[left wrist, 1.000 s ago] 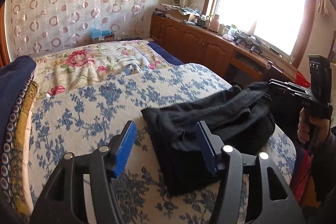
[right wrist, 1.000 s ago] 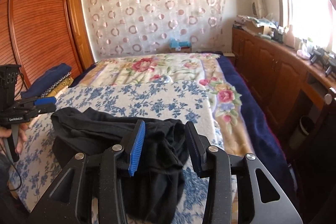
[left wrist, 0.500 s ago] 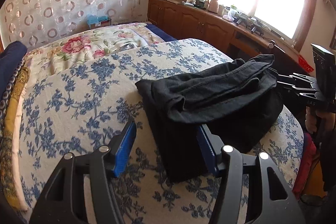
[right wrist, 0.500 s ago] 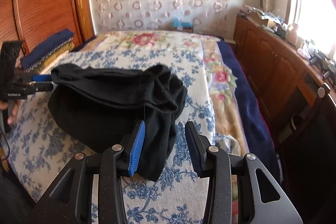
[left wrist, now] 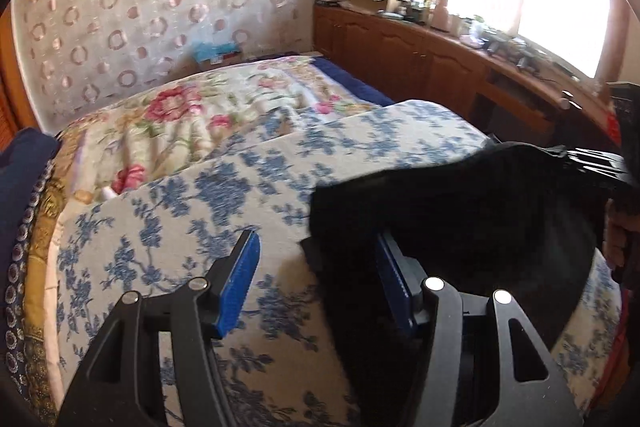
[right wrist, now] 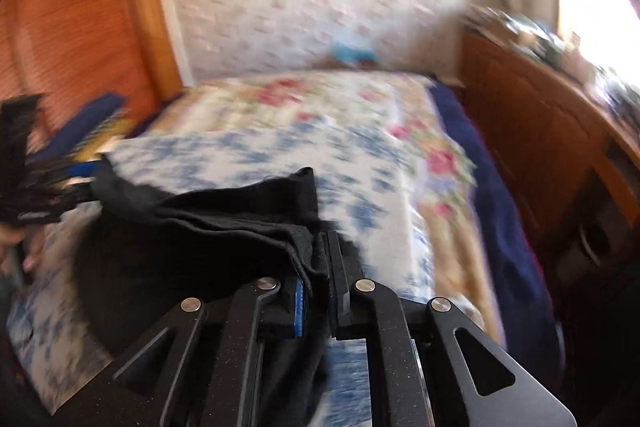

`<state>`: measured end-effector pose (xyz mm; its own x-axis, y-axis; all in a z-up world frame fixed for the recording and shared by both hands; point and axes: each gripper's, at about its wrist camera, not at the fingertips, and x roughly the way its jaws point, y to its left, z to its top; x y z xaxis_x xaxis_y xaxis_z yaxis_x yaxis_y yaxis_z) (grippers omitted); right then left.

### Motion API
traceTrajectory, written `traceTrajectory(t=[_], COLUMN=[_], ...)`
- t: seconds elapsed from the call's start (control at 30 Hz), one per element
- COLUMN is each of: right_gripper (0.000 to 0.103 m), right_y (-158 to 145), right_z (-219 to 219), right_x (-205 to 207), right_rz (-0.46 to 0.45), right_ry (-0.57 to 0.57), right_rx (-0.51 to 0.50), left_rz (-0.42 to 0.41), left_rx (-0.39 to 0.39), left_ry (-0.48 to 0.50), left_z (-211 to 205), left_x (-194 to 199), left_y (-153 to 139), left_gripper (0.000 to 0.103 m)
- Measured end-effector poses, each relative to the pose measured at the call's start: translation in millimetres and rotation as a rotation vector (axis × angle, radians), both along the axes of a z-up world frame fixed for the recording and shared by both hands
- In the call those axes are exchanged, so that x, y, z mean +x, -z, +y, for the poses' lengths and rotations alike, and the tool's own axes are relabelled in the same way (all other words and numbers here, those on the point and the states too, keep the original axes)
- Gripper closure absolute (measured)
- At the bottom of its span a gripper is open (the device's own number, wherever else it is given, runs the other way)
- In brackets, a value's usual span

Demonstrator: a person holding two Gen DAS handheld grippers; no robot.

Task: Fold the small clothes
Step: 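Open both tools and release the folded shirt bundle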

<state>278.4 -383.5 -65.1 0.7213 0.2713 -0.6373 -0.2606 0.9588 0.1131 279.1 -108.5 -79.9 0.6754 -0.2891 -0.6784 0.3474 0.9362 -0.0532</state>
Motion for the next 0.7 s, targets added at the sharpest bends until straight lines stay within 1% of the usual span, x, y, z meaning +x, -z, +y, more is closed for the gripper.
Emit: traceTrajectory(t=[0.1, 0.17, 0.2, 0.3, 0.37, 0.47, 0.57, 0.7], right_gripper=[0.097, 0.097, 0.095, 0.081, 0.077, 0.076, 0.076, 0.076], right_y=[2.3, 2.1, 1.3, -3.6, -9.6, -18.2, -22.1, -19.2], right_z=[-2.8, -1.9, -2.5, -0.3, -1.4, -4.6, -4.9, -6.1], right_x=[1.8, 0.5, 0.3, -4.7, -12.1, -24.6, -35.5, -49.7], right_rz=[0.006, 0.007, 0.005, -0.006, -0.017, -0.034, -0.042, -0.028], right_ry=[0.021, 0.025, 0.027, 0.057, 0.058, 0.059, 0.06, 0.056], right_rx=[0.001, -0.005, -0.01, -0.039, -0.041, -0.032, -0.048, -0.055], left_rz=[0.029, 0.04, 0.042, 0.028, 0.018, 0.006, 0.002, 0.011], left_rx=[0.002, -0.012, -0.021, -0.032, -0.043, -0.056, -0.069, -0.079], left_ry=[-0.037, -0.044, -0.04, -0.024, -0.005, 0.021, 0.037, 0.052], left_z=[8.5, 13.3, 15.0, 14.1, 12.8, 10.5, 8.6, 6.2], left_x=[6.0, 5.8, 4.4, -2.3, -10.9, -24.4, -35.2, -51.9], left_y=[9.1, 12.2, 11.8, 5.4, 0.8, -5.1, -8.5, -6.7], left_gripper=[0.045, 0.045, 0.045, 0.045, 0.045, 0.045, 0.045, 0.045])
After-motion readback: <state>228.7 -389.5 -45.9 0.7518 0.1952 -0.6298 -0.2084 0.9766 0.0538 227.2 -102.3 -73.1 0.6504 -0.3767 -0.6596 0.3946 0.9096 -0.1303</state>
